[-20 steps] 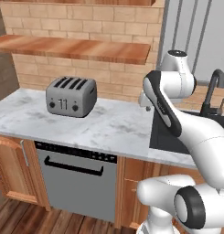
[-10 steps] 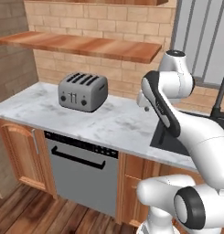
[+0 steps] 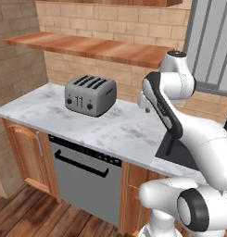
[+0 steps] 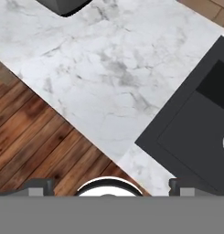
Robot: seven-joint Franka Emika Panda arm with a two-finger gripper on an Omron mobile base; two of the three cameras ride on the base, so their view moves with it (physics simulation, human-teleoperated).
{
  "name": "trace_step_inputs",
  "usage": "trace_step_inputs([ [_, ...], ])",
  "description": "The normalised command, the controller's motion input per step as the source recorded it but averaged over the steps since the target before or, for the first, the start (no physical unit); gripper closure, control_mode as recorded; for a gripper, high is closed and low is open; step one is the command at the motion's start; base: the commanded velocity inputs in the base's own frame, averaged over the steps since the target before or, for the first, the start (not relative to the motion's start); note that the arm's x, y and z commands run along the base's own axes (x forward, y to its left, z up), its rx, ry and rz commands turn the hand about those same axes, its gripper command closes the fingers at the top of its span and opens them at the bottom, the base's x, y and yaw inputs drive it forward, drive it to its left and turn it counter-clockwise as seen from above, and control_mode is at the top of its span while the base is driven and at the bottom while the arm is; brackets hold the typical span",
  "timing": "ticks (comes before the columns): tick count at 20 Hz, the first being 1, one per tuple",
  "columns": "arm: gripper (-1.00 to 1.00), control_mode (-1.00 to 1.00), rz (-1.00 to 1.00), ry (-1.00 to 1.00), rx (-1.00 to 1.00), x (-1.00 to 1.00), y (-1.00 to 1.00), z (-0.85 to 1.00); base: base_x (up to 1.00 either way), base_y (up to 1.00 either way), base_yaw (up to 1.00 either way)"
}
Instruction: Open the dishwasher door and pull out the top rack.
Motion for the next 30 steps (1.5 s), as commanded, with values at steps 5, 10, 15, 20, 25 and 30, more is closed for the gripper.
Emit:
trace_step_inputs([
  [5,-1.00,1.00,0.00,0.00,0.00,0.00,0.00,0.00,0.25,-0.21,0.26],
  [10,-1.00,1.00,0.00,0.00,0.00,0.00,0.00,0.00,0.20,-0.11,0.28],
  [15,-1.00,1.00,0.00,0.00,0.00,0.00,0.00,0.00,0.48,0.02,0.23],
  [20,-1.00,1.00,0.00,0.00,0.00,0.00,0.00,0.00,0.58,0.11,0.12],
  [25,-1.00,1.00,0.00,0.00,0.00,0.00,0.00,0.00,0.56,0.04,0.08],
  [30,-1.00,1.00,0.00,0.00,0.00,0.00,0.00,0.00,0.75,0.01,0.08],
])
